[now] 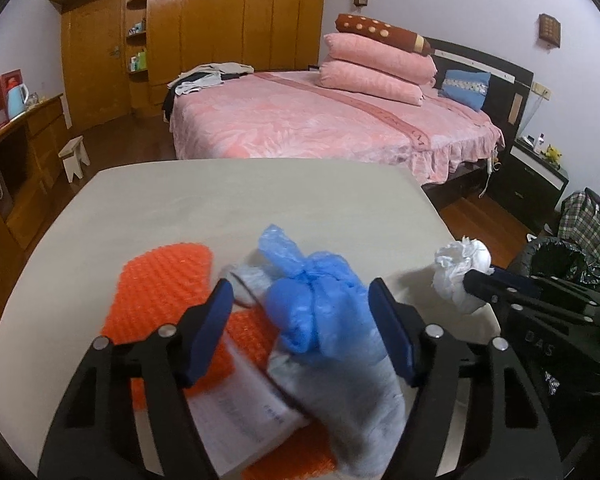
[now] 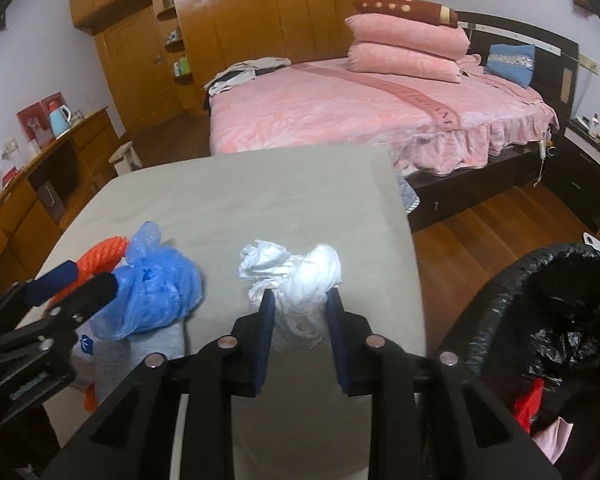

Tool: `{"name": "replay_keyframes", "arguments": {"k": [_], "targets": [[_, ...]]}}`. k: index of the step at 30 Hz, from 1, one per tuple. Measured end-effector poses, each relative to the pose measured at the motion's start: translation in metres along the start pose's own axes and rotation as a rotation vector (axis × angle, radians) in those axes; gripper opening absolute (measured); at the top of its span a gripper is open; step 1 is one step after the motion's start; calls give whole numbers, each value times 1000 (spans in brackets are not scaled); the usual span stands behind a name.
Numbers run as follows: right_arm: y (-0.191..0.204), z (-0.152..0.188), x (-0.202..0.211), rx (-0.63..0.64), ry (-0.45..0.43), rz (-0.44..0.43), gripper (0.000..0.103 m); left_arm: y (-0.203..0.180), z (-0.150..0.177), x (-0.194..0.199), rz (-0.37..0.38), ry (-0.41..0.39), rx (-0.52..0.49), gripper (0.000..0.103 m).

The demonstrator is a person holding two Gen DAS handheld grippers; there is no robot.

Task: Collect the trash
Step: 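Grasp the blue plastic bag with the left tool while the right tool grasps the white tissue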

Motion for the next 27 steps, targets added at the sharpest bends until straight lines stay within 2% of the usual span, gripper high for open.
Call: {"name": "replay_keyframes", "arguments": {"k": [4,6,10,11,19,20,27], "targets": [[-5,1,1,-9,-1,-3,26,-9,-1,-13,5,22,-16,63],[-6,1,2,-11,-2,-2,26,-13,1,-20,10,43,-21,57],[-9,2,5,-16,-2,-4,26,-16,6,-27,2,65,-31,38],[-10,2,5,-16,-3,-4,26,-16,6,-27,-1,63,-32,30],[-7,4,17,-11,-26,-5,26,-15,3,-5,-18,3,-26,11],[-8,3,20,-12,-32,-7,26,-16,2,-2,-15,-5,-25,3],[-11,6,40,-18,-62,-13,26,-23,-3,28,13,-47,-32,2]]}}
Point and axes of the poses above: each gripper's, at about its wrist camera, not at the fingertips, and x roughly against the way its jaws point, y to its left, z to its underside, the point moved 4 cm from there along -x, roughly the way its jaws point, and after that the axes turned 6 degrees about y, right-handed, at the moved point
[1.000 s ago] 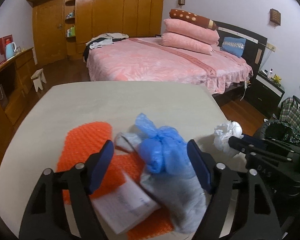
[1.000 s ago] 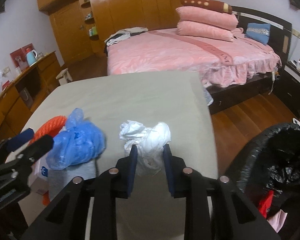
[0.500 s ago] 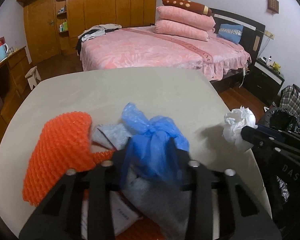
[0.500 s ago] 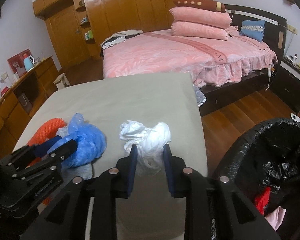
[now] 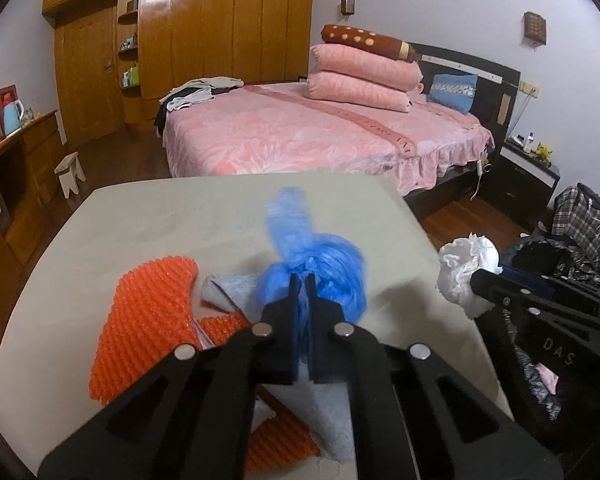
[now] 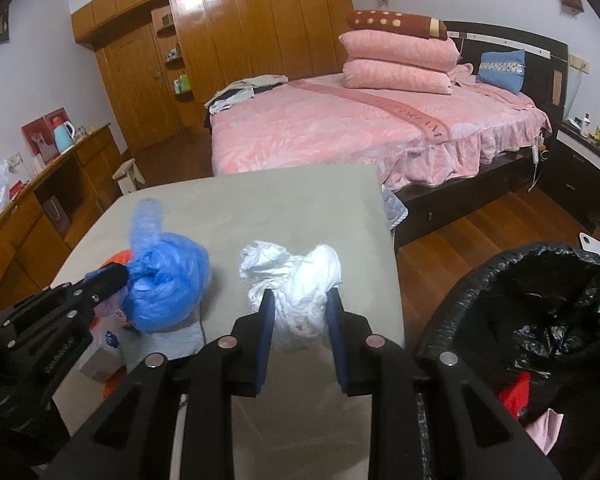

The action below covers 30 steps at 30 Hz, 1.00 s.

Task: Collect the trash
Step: 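Grasp the blue plastic bag with the left tool while the right tool grasps the white tissue, then move both tools over the bin and release the blue bag and white tissue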

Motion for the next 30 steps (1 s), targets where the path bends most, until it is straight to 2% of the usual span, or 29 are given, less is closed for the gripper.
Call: {"name": "replay_keyframes", "arguments": {"k": [7,16,30], "targets": [[-4,5,8,1,12,1,26,-7,10,2,6,29,-10,2],[-8,1,25,-6,-14,6,26,-15,7,20,39,8,-19,1],[-48,7,80,-45,-82,83,26,-70,-3,40,114,-14,-86,1]]}}
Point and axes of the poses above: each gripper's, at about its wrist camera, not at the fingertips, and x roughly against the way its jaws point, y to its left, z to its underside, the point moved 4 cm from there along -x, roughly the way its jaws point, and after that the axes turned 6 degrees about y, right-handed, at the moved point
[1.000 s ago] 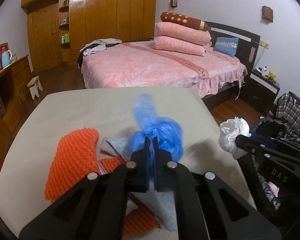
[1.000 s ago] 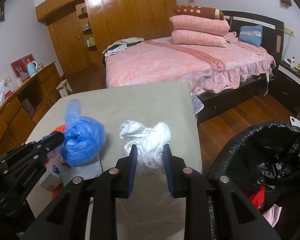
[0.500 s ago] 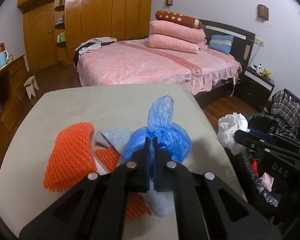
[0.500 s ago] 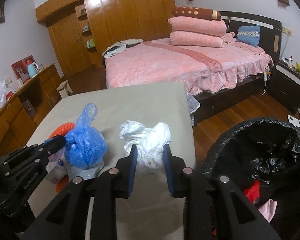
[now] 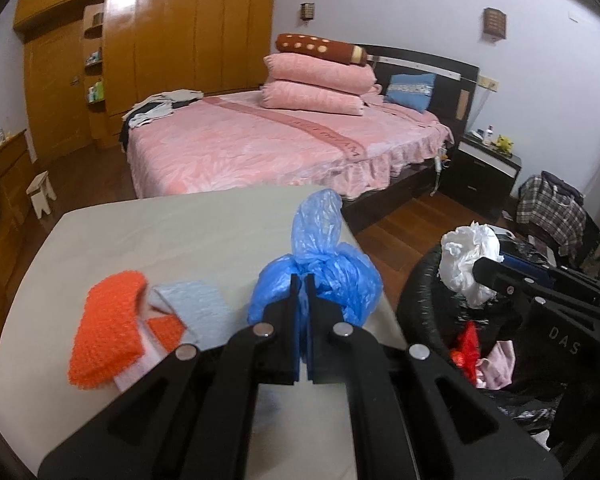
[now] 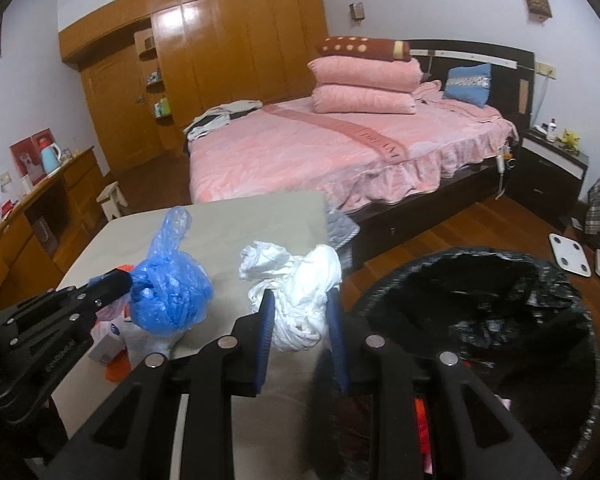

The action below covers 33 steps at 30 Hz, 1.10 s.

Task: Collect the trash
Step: 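Move both tools over the bin and release the blue bag and white tissue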

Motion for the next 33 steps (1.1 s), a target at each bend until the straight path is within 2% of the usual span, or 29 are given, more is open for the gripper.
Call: {"name": "replay_keyframes", "arguments": {"k": [18,33], "targets": [[-106,25,64,-111,-34,188,26,-118,5,-14,178,14,-128,1],[-173,45,88,-191,-38,303,26,-193,16,-31,281,39,-218,1]]}}
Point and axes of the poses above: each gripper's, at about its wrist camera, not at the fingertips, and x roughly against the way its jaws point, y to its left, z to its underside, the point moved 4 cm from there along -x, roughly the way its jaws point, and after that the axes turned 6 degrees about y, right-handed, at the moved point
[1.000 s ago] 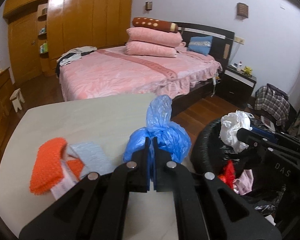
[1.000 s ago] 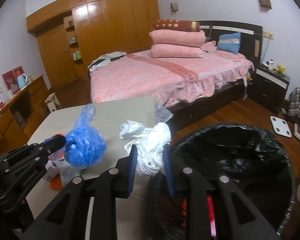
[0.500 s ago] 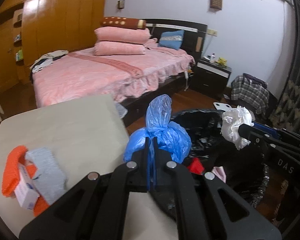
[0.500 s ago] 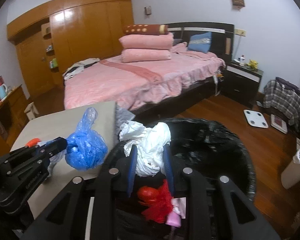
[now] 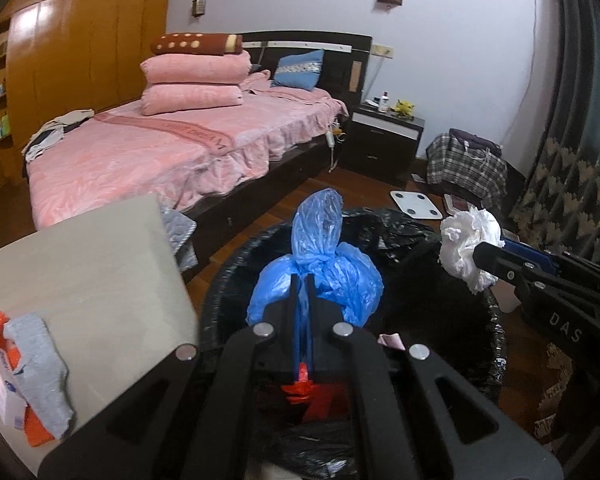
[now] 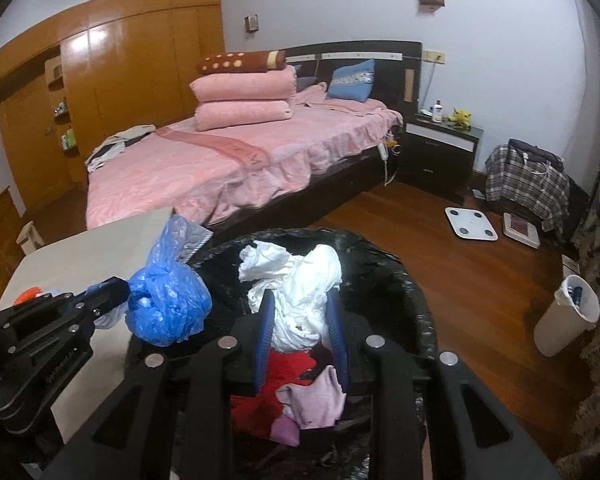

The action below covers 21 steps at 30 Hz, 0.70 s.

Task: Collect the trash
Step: 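Move both tools over the bin and release the blue bag and white tissue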

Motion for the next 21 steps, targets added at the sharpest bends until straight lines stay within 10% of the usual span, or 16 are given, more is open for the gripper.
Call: {"name": "replay_keyframes", "arguments": {"k": [9,14,17,21], "targets": [[-22,7,-9,-22,24,47,35,-11,1,-16,51,41,-11,8],[-25,7,-9,-35,14,71,58,-2,3,-12,54,28,3,50],[-24,6,-5,-35,-8,84,93,6,1,-5,34,11,9,73],[-15,2,0,-33,-34,72,97,27,2,9,-14,-22,34,89]]}}
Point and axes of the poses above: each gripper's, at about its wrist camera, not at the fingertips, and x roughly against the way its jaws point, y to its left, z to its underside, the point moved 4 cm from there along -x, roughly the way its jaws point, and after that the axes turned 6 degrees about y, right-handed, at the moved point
